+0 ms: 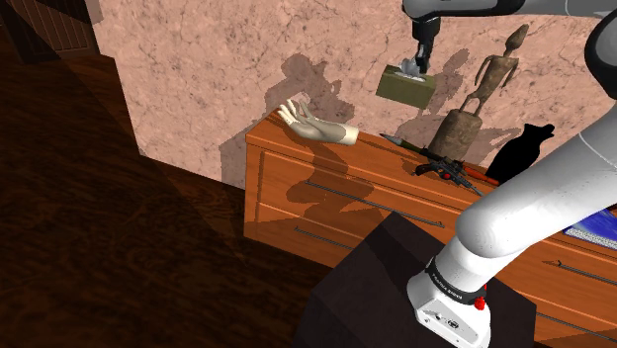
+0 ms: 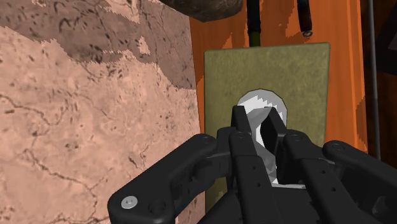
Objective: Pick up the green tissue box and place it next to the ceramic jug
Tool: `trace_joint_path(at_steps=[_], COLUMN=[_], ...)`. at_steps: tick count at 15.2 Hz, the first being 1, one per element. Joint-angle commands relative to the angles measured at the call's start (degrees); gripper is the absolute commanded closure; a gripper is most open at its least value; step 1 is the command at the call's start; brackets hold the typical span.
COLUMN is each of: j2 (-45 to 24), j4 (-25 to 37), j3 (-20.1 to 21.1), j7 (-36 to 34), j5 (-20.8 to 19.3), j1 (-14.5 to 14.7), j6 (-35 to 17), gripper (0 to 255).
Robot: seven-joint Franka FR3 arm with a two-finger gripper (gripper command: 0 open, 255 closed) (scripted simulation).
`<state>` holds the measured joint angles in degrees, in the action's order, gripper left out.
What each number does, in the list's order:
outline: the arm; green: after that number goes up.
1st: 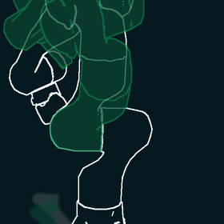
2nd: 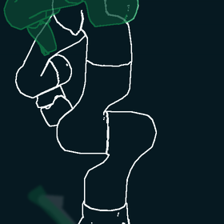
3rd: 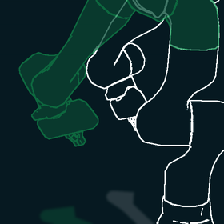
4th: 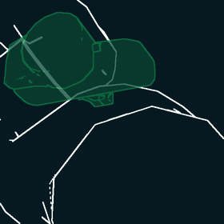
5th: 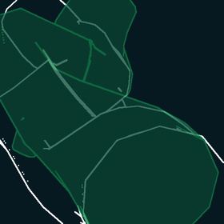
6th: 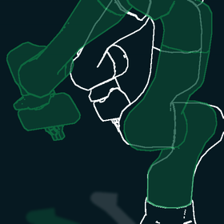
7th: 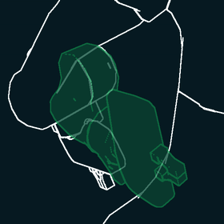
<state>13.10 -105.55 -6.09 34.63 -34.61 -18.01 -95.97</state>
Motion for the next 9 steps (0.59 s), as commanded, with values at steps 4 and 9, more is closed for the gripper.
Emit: trace_joint_path(at_steps=[4, 9], j2=[-1.0, -2.2], j4=[4.9, 9.9], j3=[0.2, 0.5], j7=[2.0, 3.9], j5=[0.3, 0.5], j1=[0.1, 0.1], j6=[3.4, 6.7], gripper=[255, 255])
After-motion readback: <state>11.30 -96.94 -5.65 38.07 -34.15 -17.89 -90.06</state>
